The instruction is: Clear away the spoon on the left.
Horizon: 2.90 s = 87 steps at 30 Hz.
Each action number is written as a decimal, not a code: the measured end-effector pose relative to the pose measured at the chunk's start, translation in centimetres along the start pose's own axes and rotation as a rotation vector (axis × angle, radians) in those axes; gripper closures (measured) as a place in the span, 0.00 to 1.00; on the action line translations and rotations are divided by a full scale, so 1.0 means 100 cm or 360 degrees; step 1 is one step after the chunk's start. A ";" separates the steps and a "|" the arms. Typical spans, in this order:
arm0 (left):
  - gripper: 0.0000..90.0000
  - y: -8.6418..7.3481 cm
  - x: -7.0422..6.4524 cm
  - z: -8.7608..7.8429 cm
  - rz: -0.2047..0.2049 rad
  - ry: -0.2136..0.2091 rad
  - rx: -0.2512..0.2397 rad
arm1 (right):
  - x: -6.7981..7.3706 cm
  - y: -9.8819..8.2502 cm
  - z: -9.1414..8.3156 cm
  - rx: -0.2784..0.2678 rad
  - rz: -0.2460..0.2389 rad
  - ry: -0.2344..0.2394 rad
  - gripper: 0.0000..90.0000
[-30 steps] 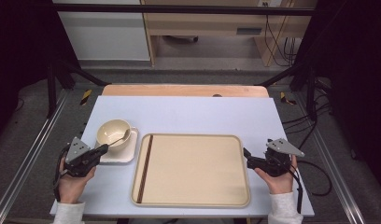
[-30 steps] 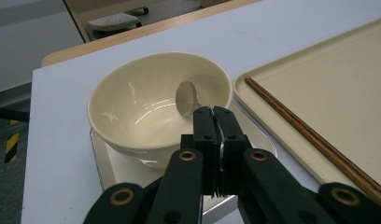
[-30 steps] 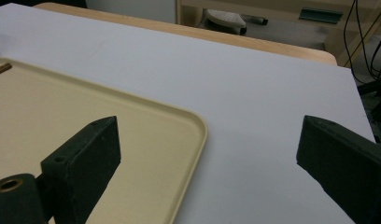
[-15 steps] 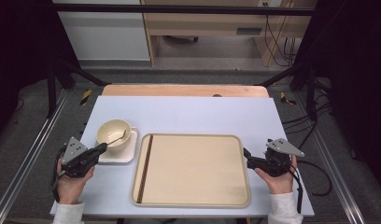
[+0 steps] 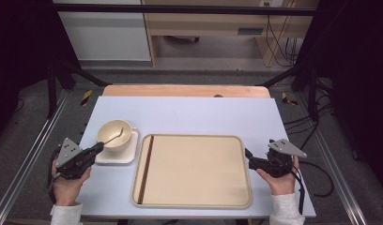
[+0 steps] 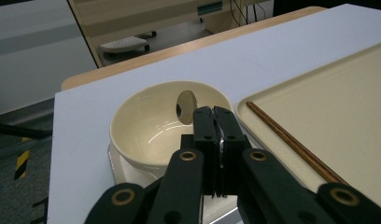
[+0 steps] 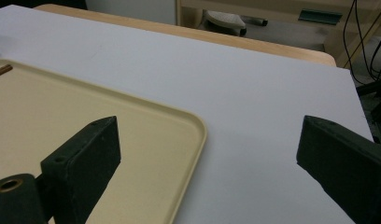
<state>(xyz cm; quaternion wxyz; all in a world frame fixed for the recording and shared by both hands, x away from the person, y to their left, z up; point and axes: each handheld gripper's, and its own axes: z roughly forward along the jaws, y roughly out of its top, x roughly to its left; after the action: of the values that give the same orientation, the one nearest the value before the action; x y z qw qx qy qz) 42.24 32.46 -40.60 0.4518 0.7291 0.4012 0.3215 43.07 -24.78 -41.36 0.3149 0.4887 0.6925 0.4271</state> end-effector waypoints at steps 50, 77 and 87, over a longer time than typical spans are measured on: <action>0.99 0.026 -0.085 0.010 0.0279 -0.0232 -0.0100 | -0.001 0.001 -0.002 -0.0006 0.0004 -0.0001 0.07; 0.99 0.009 -0.122 0.045 0.0435 -0.0298 0.0072 | 0.000 0.000 0.000 0.0005 0.0000 0.0004 0.07; 0.99 0.007 -0.127 0.048 0.0479 -0.0290 0.0098 | 0.000 0.000 0.000 0.0011 0.0001 0.0004 0.07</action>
<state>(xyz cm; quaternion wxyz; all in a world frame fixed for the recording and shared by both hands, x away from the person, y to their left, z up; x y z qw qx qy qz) 40.47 19.19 -43.20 0.4105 0.8205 0.2547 0.3057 43.08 -24.74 -41.35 0.3123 0.4894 0.6942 0.4254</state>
